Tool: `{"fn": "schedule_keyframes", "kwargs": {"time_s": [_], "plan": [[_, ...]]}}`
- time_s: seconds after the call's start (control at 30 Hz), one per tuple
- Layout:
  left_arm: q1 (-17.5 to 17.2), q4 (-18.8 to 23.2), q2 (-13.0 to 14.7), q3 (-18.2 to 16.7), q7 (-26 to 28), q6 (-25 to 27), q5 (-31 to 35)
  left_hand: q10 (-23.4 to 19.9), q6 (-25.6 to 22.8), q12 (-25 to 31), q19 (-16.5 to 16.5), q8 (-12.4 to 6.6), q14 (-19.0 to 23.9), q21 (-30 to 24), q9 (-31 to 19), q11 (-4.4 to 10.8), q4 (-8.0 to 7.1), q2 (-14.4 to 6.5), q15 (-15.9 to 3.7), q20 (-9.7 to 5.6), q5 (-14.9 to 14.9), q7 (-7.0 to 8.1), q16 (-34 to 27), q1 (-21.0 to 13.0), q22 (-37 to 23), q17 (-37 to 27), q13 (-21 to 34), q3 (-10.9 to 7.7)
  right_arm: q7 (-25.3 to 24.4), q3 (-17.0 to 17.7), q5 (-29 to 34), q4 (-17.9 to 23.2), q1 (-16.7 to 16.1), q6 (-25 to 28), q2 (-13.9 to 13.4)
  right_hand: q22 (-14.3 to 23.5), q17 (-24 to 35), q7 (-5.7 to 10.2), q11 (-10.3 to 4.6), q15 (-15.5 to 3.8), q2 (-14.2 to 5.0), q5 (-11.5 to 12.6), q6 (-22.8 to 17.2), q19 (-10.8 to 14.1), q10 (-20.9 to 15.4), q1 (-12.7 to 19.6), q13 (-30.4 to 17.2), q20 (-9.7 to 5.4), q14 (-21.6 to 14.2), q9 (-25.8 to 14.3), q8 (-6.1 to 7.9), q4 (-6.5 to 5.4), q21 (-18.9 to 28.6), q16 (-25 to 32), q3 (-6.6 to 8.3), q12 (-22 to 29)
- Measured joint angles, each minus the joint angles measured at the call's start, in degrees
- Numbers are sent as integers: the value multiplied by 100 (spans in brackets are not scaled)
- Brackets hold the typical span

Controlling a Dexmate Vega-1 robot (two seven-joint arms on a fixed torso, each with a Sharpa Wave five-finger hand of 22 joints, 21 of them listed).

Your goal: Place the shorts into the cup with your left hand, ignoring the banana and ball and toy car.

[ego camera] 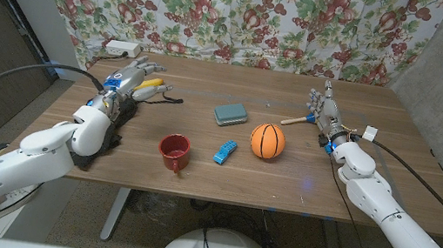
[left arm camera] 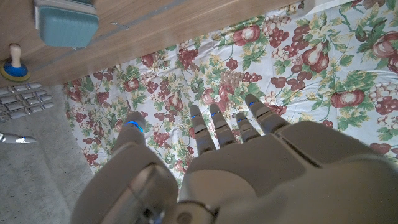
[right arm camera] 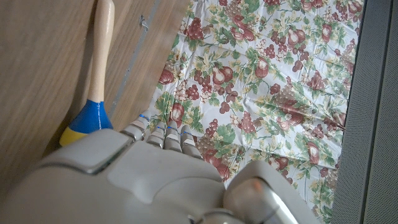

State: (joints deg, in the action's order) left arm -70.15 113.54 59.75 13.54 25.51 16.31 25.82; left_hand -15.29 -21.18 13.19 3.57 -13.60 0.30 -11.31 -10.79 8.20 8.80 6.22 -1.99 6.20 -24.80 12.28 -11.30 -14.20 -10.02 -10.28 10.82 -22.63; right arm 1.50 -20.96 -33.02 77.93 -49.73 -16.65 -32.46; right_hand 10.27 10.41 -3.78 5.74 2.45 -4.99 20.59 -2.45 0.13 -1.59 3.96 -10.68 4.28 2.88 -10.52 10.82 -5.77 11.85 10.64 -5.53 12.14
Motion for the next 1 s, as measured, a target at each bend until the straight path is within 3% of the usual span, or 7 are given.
{"fn": "schedule_keyframes", "kwargs": {"time_s": [0.53, 1.0], "plan": [[-33, -161, 94, 169, 575, 182, 492, -31, -30, 0, 92, 0, 68, 0, 0, 31, -36, 67, -5, -91, -44, 30, 0, 67, 0, 1, 0, 36, -14, -29, 43, 5, 29, 15, 13, -1, 0, 0, 0, 0, 0, 0, 0, 0, 0, 0, 0, 0, 0, 0, 0, 0, 0, 0, 0, 0], [-177, -127, 285, 118, 523, 325, 479, 120, 118, -92, 80, 134, 43, 0, 0, -50, -50, 120, 14, -121, -106, -11, 0, 120, 1, 1, -1, 100, -10, -49, 78, 37, 50, 51, 10, -1, 0, 0, 0, 1, 0, 0, 0, 0, 0, 0, 0, 0, 0, 0, 0, 0, -22, 0, 0, 0]]}}
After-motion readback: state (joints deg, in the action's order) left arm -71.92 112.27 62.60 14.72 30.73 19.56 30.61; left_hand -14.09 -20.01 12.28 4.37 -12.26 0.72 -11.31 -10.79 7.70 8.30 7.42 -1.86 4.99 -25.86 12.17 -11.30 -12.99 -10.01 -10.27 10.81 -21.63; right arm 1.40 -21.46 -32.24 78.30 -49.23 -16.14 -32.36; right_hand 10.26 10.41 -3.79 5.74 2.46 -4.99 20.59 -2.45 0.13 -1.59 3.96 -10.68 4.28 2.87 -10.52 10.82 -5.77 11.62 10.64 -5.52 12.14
